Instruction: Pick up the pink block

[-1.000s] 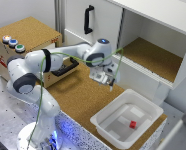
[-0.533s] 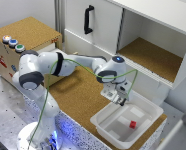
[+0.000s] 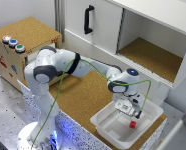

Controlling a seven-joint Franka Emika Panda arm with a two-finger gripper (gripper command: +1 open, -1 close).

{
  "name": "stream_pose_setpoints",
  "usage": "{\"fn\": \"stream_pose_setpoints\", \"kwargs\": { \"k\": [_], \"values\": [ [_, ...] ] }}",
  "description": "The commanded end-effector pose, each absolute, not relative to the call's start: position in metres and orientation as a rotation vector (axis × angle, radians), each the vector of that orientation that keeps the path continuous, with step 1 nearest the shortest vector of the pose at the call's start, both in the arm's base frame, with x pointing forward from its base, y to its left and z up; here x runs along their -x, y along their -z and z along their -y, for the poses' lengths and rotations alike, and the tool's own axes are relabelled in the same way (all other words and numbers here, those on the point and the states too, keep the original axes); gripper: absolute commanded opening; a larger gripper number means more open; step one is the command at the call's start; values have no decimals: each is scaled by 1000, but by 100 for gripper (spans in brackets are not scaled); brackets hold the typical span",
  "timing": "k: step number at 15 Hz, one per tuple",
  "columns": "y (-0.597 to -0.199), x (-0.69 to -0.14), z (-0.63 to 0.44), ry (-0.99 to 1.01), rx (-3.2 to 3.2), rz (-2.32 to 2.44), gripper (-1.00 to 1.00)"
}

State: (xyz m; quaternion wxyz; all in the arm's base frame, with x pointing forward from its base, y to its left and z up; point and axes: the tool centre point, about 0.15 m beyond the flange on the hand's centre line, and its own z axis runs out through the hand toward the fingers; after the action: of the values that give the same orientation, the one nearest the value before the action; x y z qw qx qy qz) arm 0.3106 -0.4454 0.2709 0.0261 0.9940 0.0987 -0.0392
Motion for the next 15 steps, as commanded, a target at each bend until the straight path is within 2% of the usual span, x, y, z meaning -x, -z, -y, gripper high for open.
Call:
{"fn": "stream_pose_setpoints", "kwargs": {
  "k": [1,7,15],
  "values": [
    [-237,-330,489,150,-3229,-415,100],
    [-212,-346,475,146,-3255,-495,100],
    [-205,-366,479,125,-3215,-465,100]
  ]
}}
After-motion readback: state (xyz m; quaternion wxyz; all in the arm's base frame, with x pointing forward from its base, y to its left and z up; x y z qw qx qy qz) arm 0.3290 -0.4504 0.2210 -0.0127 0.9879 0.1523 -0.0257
